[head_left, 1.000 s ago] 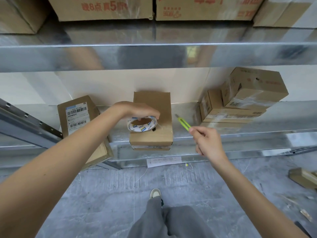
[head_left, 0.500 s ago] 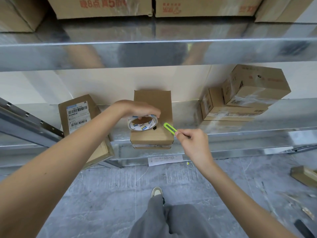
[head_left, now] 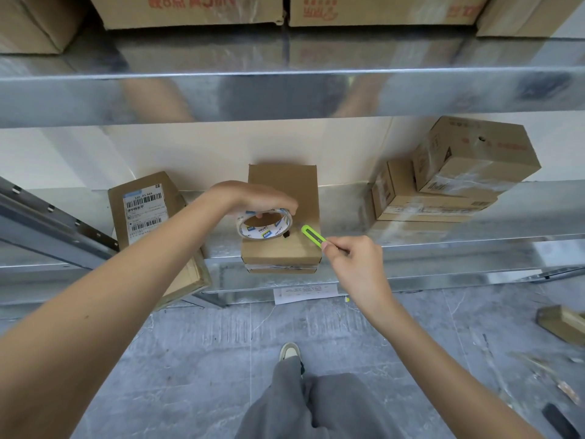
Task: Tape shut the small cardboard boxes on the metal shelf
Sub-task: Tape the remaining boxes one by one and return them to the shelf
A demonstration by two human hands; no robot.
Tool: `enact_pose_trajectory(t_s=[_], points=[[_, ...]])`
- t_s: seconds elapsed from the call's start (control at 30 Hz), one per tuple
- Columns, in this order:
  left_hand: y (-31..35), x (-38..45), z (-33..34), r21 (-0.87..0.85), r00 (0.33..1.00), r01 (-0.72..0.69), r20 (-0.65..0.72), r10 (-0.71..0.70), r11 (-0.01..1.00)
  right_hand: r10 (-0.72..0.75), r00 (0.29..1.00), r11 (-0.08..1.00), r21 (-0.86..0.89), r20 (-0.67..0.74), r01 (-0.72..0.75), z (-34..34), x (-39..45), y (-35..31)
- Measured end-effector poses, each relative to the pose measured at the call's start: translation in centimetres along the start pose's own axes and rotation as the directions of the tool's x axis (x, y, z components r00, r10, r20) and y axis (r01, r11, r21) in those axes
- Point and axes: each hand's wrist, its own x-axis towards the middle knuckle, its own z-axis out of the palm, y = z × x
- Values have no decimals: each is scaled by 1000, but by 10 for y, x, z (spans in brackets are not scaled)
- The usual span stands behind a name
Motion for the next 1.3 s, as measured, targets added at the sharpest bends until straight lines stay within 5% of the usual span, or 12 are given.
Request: enact_pose_trajectory(t_s=[0.53, 0.73, 1.3], points=[[6, 1, -4, 54, 998, 67, 1, -67, 996, -5, 1000, 999, 33, 4, 5, 2, 1, 5], [6, 3, -5, 38, 997, 81, 5, -81, 996, 116, 990, 988, 97, 86, -124, -6, 16, 9], [1, 7, -8, 32, 994, 95, 43, -96, 995, -16, 1000, 999, 31, 7, 16, -2, 5, 5]])
